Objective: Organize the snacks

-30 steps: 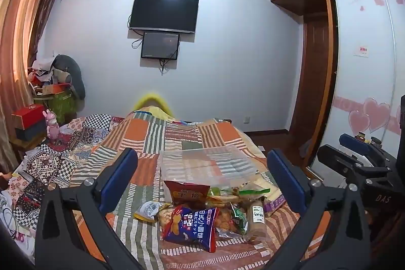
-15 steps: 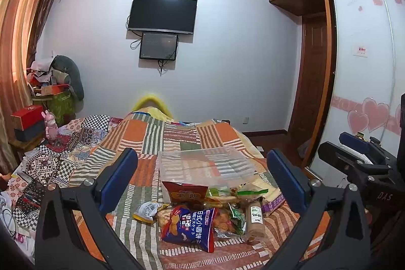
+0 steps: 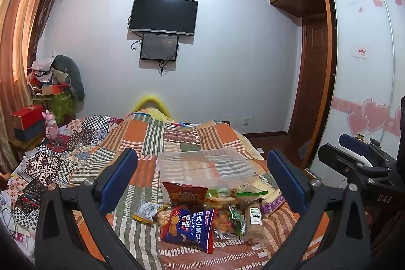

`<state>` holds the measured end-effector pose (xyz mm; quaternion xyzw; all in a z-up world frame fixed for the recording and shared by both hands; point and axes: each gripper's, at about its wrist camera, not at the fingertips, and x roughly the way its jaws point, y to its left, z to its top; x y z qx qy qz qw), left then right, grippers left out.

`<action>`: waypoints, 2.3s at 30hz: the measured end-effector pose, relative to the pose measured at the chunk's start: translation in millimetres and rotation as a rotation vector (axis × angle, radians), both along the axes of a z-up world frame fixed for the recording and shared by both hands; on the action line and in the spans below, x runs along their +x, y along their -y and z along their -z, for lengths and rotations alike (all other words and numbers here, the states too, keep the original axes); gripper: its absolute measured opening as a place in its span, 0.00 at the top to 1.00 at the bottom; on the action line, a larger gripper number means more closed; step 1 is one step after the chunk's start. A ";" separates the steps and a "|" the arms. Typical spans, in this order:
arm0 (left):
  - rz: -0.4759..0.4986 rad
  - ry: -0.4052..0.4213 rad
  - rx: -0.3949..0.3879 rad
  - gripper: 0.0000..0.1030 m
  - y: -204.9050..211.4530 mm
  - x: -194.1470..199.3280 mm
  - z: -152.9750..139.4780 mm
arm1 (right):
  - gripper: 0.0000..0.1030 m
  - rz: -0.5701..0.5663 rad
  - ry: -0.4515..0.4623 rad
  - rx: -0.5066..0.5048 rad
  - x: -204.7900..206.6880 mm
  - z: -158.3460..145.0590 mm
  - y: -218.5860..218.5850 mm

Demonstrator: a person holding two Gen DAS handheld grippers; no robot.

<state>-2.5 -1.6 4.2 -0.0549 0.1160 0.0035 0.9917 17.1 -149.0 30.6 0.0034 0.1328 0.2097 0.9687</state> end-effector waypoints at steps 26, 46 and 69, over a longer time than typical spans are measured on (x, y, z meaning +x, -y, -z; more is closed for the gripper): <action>-0.006 0.016 0.000 0.00 -0.1 -4.1 -4.1 | 0.00 -0.003 0.003 0.004 -0.5 -2.3 -0.2; -0.004 0.018 0.004 0.11 -4.1 -2.7 0.1 | 0.01 -0.017 -0.036 0.002 8.6 5.2 2.8; 0.102 -0.398 0.076 0.37 -46.5 86.2 91.1 | 0.50 -0.012 -0.480 -0.050 68.7 90.4 15.1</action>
